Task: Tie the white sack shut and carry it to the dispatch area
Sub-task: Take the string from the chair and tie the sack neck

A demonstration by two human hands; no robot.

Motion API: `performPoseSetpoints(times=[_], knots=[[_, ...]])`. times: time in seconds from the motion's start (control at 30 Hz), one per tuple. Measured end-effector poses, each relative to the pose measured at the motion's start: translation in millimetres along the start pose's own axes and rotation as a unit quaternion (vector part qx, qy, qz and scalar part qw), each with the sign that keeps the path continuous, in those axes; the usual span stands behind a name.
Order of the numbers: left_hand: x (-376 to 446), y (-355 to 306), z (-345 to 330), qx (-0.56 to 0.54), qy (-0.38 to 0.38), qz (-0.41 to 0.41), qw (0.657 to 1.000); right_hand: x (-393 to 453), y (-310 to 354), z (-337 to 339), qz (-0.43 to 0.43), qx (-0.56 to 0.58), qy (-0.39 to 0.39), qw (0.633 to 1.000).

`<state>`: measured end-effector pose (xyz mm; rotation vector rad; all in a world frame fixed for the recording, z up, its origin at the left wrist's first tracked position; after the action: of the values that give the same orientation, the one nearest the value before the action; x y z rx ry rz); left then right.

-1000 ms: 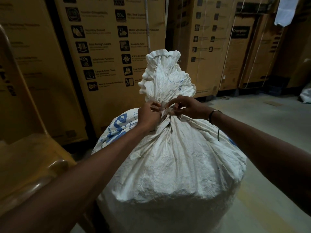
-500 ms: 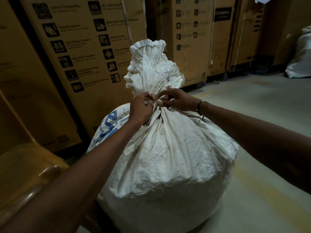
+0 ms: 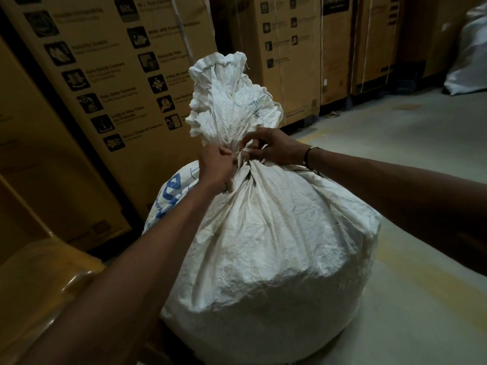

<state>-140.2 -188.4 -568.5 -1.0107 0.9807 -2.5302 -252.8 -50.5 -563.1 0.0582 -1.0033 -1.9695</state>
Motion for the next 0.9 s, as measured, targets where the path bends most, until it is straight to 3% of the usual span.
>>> performPoseSetpoints(times=[0.27, 0.37, 0.43, 0.6, 0.77, 0.9], knots=[[4, 19, 21, -0.098, -0.008, 0.072, 0.993, 2, 3, 1, 0.053, -0.076, -0.046, 0.995], [1, 16, 27, -0.108, -0.005, 0.066, 0.992, -2, 19, -2, 0.132, -0.184, -0.064, 0.972], [0, 14, 27, -0.112, -0.003, 0.061, 0.992, -8, 33, 0, 0.2, -0.272, -0.08, 0.938], [-5, 5, 25, -0.118, 0.013, 0.03, 0.992, -8, 54, -2, 0.26, -0.423, -0.02, 0.868], [8, 13, 24, -0.093, 0.033, 0.002, 0.995, 10, 54, -9, 0.23, -0.47, 0.054, 0.85], [22, 13, 21, -0.096, 0.037, -0.021, 0.994, 19, 57, 0, 0.256, -0.454, 0.034, 0.853]])
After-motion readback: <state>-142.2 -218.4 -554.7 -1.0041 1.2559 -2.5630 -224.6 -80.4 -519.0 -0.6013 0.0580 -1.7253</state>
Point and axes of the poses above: each hand's wrist, its own x-axis towards the middle knuckle, its own z-axis out of the back of the hand, y = z × x, the point moved 7 cm from there along x, towards the middle knuckle, and after that the axes turned 13 degrees about -z, right-handed, at the moved point
